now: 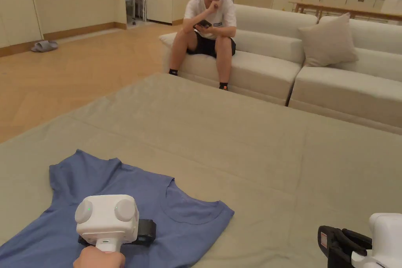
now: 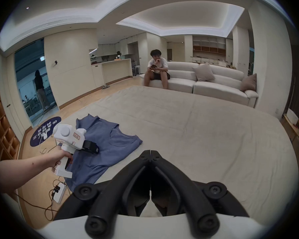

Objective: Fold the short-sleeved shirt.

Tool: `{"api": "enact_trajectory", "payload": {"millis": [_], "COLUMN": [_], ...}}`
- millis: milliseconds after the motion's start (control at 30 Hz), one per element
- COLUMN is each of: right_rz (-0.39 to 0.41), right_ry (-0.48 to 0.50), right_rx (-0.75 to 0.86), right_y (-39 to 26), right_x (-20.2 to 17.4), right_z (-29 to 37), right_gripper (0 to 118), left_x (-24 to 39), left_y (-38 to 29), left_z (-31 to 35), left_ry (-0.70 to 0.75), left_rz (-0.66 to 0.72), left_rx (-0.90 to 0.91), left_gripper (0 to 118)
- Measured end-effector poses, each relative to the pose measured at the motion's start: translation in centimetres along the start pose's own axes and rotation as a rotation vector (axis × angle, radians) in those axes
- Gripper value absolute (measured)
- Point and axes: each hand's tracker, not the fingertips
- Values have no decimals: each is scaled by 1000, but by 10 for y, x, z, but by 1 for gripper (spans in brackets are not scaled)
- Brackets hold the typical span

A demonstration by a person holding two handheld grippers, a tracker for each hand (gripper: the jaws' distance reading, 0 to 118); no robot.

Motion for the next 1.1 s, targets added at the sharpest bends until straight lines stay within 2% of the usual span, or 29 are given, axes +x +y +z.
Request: {"api": "enact_trajectory", "payload": {"millis": [33,67,100,133,167,200,233,300,367,400,433,467,567,667,733,867,933,1100], "right_rz": [-4,-5,-6,-4,-4,-11,-26,-41,-38,-33,-33,-43,-87,-104,-139,-142,-177,-236], "right_ry": [0,-3,-3,-4,-5,-1,11,16,21,16,10,6,-1,-34,-56,-155,-190,-321], "right_rx": [-5,-4,-3,-4,-5,-4,-4,-3,4,9,12,15,34,77,115,182,213,288], "right_y": [0,-1,-2,-2,-3,-3,-3,-3,-5,-6,-6,-6,-2,4,9,14,12,0], "right_x": [2,3,3,2,2,3,4,4,6,7,10,15,33,54,72,113,138,193], "right_z": [-3,-5,-7,-8,-9,-11,-10,-8,1,7,11,16,32,57,79,134,165,240], "right_gripper": [0,0,0,0,0,0,0,0,0,0,0,0,0,0,0,0,0,0], "left_x": [1,-36,-35,-34,-34,-34,-36,-41,-42,-45,-45,-59,-18,46,83,177,225,339], "left_y": [-13,27,23,20,14,13,6,-3,-5,-8,-10,16,27,22,31,23,8,-58], "left_z": [9,-38,-32,-25,-21,-9,-11,-19,8,21,36,35,91,144,175,238,265,271], "left_ry": [-21,0,10,2,23,17,-27,-34,-142,-234,-315,-363,-369,-469,-509,-666,-729,-795], "left_rz": [4,-9,-29,-88,-107,-99,-98,-85,60,177,233,280,98,29,-74,-211,-288,-442], "left_rx": [17,48,74,118,152,140,137,129,131,170,199,230,272,330,386,449,476,357], "left_gripper": [110,93,77,67,67,31,3,3,3,3,3,3,3,3,3,3,3,3]}}
